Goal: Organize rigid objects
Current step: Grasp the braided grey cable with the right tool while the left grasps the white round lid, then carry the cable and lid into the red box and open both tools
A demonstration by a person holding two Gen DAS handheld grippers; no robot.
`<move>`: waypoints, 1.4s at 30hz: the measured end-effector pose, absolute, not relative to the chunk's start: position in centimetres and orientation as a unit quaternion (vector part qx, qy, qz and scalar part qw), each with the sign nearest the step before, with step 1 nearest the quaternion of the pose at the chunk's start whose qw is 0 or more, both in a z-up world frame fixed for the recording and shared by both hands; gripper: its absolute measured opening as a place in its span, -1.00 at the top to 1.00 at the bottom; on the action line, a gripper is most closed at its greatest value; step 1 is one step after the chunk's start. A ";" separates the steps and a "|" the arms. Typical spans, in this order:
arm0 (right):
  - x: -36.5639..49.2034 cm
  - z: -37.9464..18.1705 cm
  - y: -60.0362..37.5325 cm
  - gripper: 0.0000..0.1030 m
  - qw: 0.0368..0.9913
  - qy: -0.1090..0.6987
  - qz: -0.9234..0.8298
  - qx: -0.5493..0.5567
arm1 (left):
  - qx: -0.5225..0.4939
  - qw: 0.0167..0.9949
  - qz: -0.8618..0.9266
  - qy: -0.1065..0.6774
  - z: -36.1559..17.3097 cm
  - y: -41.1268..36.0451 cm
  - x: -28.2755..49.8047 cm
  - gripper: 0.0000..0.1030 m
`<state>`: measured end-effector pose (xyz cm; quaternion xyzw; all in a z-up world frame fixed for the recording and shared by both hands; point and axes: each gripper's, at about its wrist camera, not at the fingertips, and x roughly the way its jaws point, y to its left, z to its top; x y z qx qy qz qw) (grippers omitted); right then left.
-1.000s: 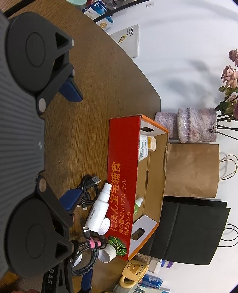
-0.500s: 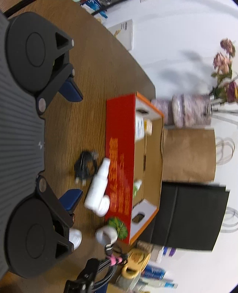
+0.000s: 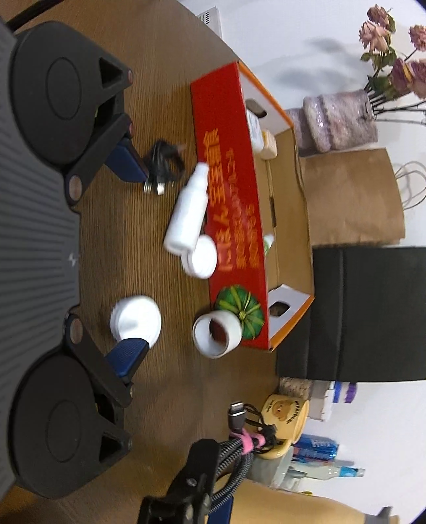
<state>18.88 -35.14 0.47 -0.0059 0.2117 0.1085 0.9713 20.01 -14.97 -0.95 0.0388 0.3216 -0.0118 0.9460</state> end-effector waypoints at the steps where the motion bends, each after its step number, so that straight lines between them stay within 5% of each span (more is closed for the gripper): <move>1: 18.9 0.4 -35.5 -0.69 0.971 0.213 0.108 -0.006 | 0.042 0.946 -0.009 0.323 -1.1 -15.4 20.1 -1.00; 15: 19.6 -0.4 -36.9 -0.69 0.970 0.226 0.093 -0.003 | 0.061 0.938 0.007 0.341 -2.6 -18.4 21.8 -1.00; 18: 19.7 -0.6 -36.8 -0.69 0.969 0.229 0.092 -0.004 | 0.057 0.940 -0.007 0.335 -2.6 -18.4 21.6 -0.71; 23: 19.8 -0.7 -36.7 -0.69 0.969 0.228 0.092 -0.004 | 0.036 0.941 -0.051 0.331 -2.4 -18.6 21.3 0.21; 42: 18.2 -0.6 -34.3 -0.69 0.972 0.209 0.106 -0.006 | 0.015 0.954 0.001 0.299 -0.7 -13.8 19.1 0.21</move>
